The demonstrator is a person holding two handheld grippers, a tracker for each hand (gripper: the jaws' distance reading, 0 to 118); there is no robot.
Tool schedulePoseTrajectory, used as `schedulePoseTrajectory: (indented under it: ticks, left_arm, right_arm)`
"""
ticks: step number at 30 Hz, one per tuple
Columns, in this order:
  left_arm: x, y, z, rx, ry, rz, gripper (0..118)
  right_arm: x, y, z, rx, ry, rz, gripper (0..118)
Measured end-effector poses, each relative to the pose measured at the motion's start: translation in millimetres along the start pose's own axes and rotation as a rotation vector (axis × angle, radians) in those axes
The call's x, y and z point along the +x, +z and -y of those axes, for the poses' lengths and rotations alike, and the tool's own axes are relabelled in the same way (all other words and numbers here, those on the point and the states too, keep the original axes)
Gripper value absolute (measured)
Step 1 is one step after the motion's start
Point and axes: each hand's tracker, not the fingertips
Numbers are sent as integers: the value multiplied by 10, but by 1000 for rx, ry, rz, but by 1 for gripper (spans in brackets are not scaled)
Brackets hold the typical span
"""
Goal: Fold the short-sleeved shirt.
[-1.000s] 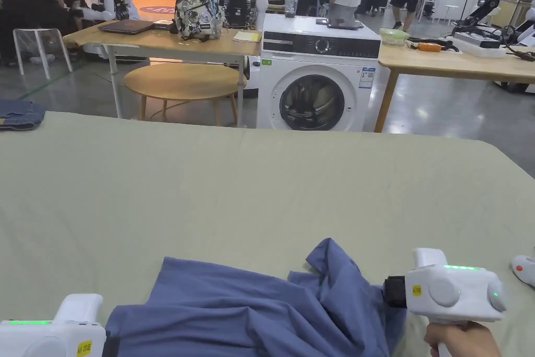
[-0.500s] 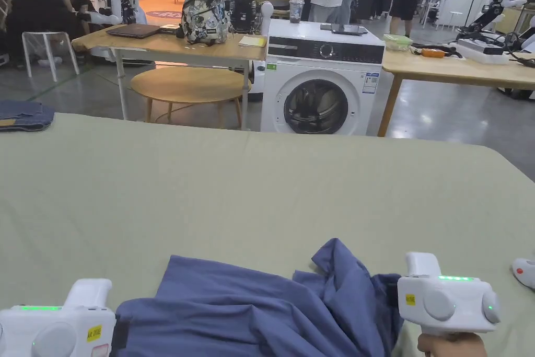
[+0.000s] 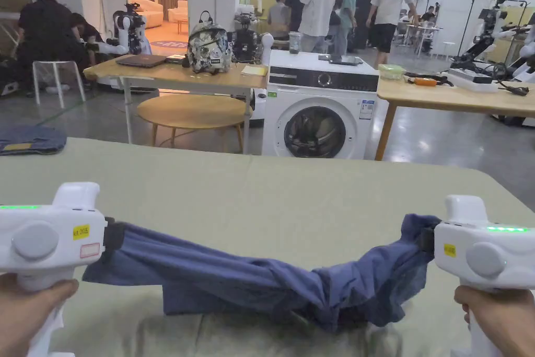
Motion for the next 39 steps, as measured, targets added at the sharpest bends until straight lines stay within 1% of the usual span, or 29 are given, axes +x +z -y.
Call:
schedulePoseTrajectory:
  ticks: [4, 9, 13, 18, 24, 34, 39]
  left_arm:
    - [-53, 182, -391, 59, -3, -25, 0]
    - [-30, 320, -910, 121, -20, -38, 0]
    - [-25, 433, -1301, 171, -23, -64, 0]
    - [-45, 474, -1661, 213, -13, -77, 0]
    - [-166, 329, -2077, 237, 17, -90, 0]
    - [-158, 179, -2791, 309, 39, -107, 0]
    - [-85, 94, -2888, 326, 21, -123, 0]
  right_arm:
    - [-7, 311, -313, 74, 5, 6, 1]
    - [-42, 453, -751, 177, -24, 11, 1]
    - [-83, 538, -1108, 228, -36, 23, 1]
    - [-73, 397, -1438, 264, -44, 43, 1]
    - [-119, 329, -1816, 324, -54, 62, 1]
    - [-193, 281, -2577, 420, -11, 118, 1]
    - [-194, 218, -2672, 447, 1, 137, 1]
